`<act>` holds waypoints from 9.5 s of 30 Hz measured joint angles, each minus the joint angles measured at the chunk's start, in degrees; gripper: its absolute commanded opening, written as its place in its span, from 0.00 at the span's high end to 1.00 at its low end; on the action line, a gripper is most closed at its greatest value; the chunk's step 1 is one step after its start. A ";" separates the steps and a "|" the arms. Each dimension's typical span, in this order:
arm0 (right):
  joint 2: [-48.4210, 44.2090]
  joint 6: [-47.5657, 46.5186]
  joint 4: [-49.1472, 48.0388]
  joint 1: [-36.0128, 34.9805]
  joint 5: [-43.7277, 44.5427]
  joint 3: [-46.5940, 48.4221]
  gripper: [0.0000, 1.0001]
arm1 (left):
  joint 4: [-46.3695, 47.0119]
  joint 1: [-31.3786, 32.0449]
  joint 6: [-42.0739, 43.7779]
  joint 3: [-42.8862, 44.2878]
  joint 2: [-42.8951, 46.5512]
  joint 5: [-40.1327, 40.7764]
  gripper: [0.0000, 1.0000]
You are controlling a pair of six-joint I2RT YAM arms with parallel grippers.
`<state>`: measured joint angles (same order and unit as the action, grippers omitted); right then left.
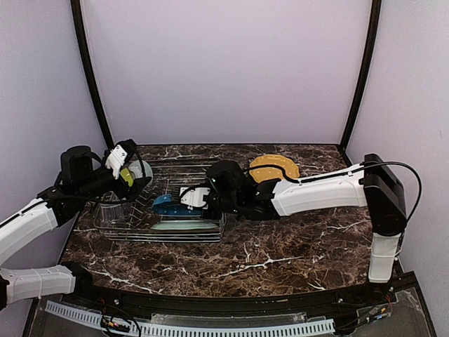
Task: Unload the mixed dishes from the dish rack
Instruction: Grab the plate from the dish rack, then place the plate with another plate, then grab the plate from the dish rack.
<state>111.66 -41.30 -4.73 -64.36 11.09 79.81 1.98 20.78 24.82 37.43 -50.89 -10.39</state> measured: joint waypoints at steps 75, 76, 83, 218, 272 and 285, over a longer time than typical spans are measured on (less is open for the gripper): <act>-29.79 55.91 11.26 45.44 -19.23 -18.27 1.00 | 2.62 -1.40 -6.01 0.00 0.02 5.35 0.01; -29.73 57.40 11.67 46.93 -20.52 -18.43 1.00 | 2.64 -1.40 -6.01 0.00 0.02 5.33 0.01; -26.40 67.45 8.96 54.01 -29.53 -18.91 1.00 | 2.62 -1.44 -6.01 0.00 0.09 5.38 0.01; -5.75 70.42 3.76 57.27 -34.58 -9.01 0.17 | -2.95 -1.42 -6.01 3.32 0.61 -5.07 0.00; -49.24 52.43 11.85 47.84 -33.99 -28.46 0.01 | -27.28 31.78 8.68 15.78 -16.57 15.30 0.48; -48.68 51.28 11.98 47.50 -34.05 -29.79 0.01 | -20.87 31.74 9.79 15.37 -20.04 18.18 0.86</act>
<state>62.98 9.98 7.25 -16.86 -22.96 50.02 -18.90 52.51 34.61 52.80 -70.94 7.79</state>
